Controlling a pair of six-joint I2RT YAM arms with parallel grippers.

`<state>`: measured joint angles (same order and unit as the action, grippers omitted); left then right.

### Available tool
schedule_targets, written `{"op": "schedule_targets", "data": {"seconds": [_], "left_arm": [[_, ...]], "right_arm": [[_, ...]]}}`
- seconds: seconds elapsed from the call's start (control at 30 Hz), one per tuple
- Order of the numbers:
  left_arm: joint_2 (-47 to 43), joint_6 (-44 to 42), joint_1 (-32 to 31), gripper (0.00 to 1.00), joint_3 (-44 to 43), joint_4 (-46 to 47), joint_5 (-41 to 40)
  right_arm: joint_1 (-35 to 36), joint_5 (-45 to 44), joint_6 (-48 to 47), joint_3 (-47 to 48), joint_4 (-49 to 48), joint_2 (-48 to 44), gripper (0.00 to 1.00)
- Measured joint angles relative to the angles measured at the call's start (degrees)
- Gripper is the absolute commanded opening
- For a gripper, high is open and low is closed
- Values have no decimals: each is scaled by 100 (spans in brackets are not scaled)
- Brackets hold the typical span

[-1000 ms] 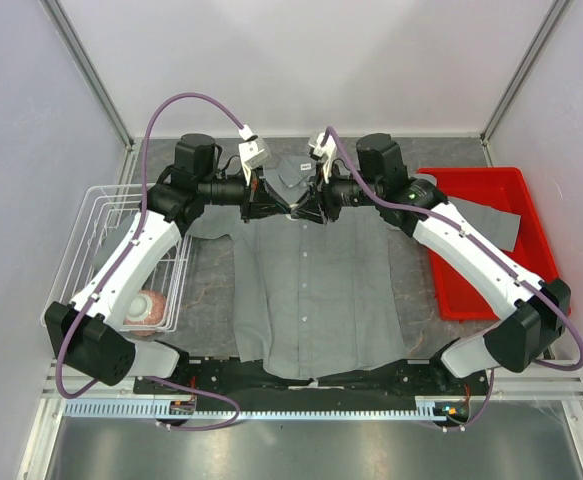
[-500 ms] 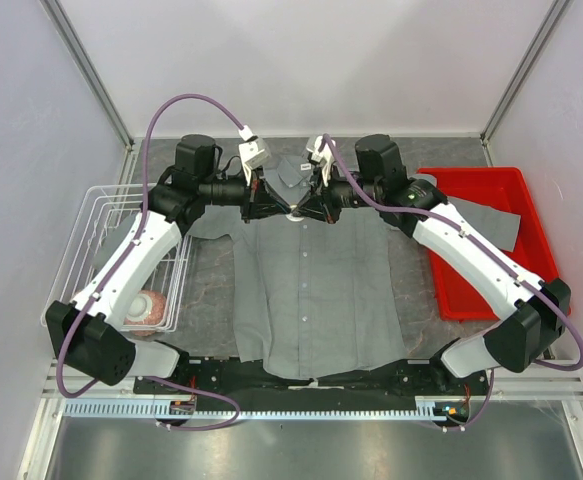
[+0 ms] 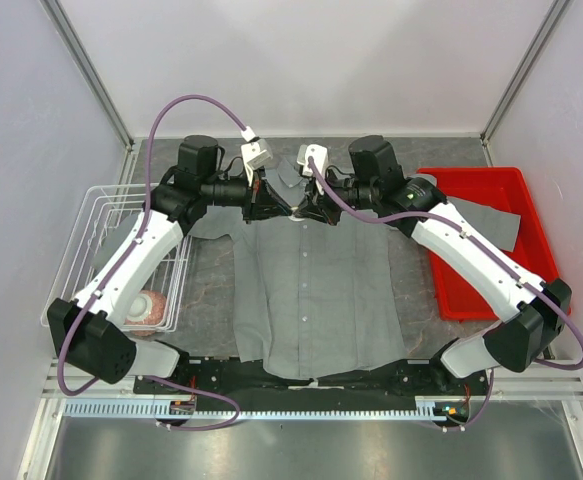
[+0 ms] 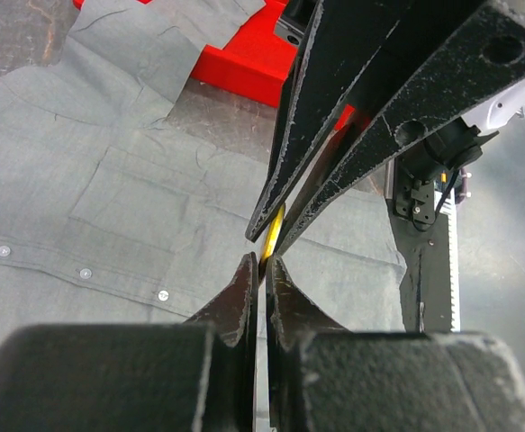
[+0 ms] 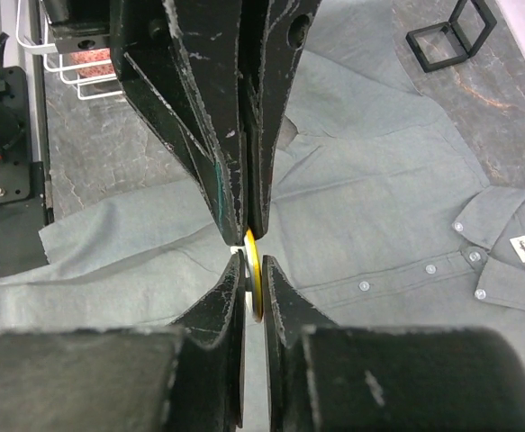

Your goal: Pin the brooch onto the clothing

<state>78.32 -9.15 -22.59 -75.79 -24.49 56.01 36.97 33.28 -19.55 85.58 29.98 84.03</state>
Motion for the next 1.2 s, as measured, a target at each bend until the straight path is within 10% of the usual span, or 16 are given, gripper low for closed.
{"op": "schedule_targets", "data": {"seconds": [1.2], "left_arm": [[83, 734, -37, 2, 90, 363, 55]], "right_arm": [[186, -560, -1104, 382, 789, 9, 15]]}}
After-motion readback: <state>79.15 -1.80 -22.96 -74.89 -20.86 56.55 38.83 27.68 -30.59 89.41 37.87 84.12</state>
